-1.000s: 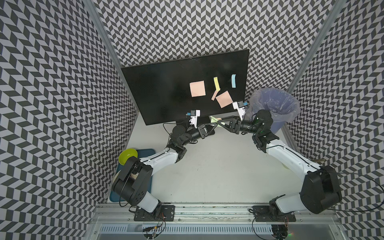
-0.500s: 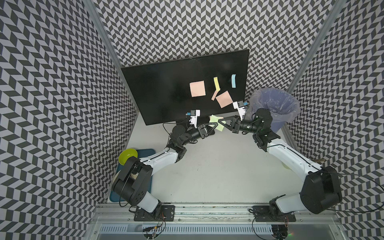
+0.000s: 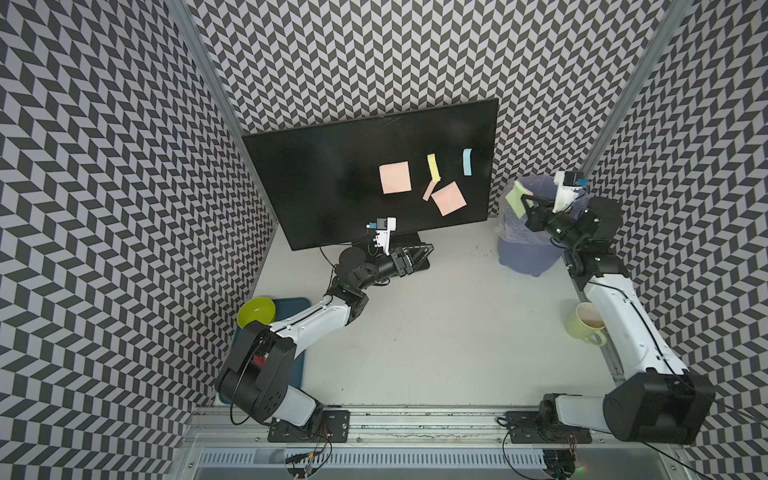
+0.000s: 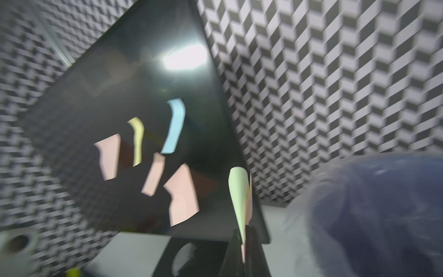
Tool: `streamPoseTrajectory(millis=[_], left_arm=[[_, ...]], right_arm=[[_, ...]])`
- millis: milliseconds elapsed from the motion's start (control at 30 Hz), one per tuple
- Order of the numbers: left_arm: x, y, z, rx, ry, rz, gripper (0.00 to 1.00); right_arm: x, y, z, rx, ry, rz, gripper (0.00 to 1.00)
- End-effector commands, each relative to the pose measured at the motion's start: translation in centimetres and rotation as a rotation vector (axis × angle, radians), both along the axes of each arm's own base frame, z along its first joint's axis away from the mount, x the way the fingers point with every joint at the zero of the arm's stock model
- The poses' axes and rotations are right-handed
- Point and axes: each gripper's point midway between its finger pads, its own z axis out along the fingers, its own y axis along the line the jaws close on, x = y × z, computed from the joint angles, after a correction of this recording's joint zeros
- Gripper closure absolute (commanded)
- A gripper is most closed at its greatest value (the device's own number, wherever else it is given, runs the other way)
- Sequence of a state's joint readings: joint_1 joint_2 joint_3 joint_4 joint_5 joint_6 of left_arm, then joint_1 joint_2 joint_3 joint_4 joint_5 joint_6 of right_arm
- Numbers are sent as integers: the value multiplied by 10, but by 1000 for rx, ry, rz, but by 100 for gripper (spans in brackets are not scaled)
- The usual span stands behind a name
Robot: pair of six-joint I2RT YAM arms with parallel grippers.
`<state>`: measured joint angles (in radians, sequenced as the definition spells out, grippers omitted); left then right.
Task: Remove the sticky note from the monitor
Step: Place the sticky note in the trash bin.
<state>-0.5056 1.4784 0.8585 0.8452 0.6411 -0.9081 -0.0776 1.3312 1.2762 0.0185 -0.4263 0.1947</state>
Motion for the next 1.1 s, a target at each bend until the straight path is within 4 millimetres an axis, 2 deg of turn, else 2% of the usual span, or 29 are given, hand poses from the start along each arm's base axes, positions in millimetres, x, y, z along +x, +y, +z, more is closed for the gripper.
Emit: streamPoseTrajectory(millis=[0, 67, 133, 200, 267, 400, 533, 633, 733, 833, 967, 1067], left_arm=[[-1, 4, 18, 16, -66, 23, 32], [0, 6, 17, 29, -66, 37, 31], [3, 9, 15, 43, -69, 59, 31], [5, 11, 14, 55, -70, 73, 30], [7, 14, 13, 63, -70, 82, 29], [10, 20, 10, 75, -65, 93, 29], [14, 27, 8, 87, -65, 110, 28], [15, 31, 7, 88, -63, 121, 28], [17, 34, 3, 91, -57, 127, 28], [19, 37, 1, 95, -55, 132, 27], [21, 42, 0, 100, -54, 142, 25], [25, 46, -1, 101, -54, 161, 24]], right_arm=[[9, -59, 19, -106, -52, -251, 100], [19, -81, 19, -110, -37, -308, 100], [30, -95, 14, -125, 2, -342, 98], [40, -102, 5, -129, 50, -354, 84], [50, -105, -6, -132, 92, -344, 58], [65, -109, -22, -152, 177, -331, 33], [72, -97, -29, -138, 209, -250, 3], [68, -65, -38, -112, 239, -71, 1], [57, -40, -50, -99, 264, 14, 1], [43, -15, -52, -80, 264, 92, 1], [27, -1, -52, -67, 245, 108, 1], [22, -8, -58, -84, 268, 56, 1]])
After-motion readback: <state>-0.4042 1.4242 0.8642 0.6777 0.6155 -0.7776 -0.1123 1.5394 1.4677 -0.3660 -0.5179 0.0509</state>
